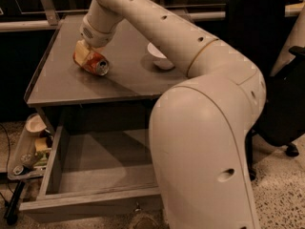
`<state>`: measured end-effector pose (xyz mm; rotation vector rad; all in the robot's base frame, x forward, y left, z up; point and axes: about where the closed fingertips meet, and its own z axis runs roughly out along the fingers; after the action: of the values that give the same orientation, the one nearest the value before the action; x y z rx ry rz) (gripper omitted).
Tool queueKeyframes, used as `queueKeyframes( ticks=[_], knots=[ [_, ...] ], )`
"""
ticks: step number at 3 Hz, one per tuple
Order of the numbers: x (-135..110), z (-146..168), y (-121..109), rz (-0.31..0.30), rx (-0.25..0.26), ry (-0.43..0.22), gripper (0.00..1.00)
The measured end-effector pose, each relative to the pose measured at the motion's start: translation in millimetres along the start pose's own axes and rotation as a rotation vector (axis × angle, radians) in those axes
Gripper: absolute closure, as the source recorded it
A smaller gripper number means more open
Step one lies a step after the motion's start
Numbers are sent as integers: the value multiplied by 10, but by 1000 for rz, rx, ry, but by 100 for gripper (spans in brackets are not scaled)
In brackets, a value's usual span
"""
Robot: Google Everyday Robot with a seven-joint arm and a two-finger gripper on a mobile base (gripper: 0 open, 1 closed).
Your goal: Place coke can into top drawer
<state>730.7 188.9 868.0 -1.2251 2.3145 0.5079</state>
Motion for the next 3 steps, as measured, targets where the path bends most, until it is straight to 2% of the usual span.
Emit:
queueKeyframes(
  ticks=[1,2,3],
  knots=[
    [433,-420,220,-1,49,19,100],
    [433,-419,220,-1,49,19,100],
    [582,-556,354,40,64,22,100]
  ],
)
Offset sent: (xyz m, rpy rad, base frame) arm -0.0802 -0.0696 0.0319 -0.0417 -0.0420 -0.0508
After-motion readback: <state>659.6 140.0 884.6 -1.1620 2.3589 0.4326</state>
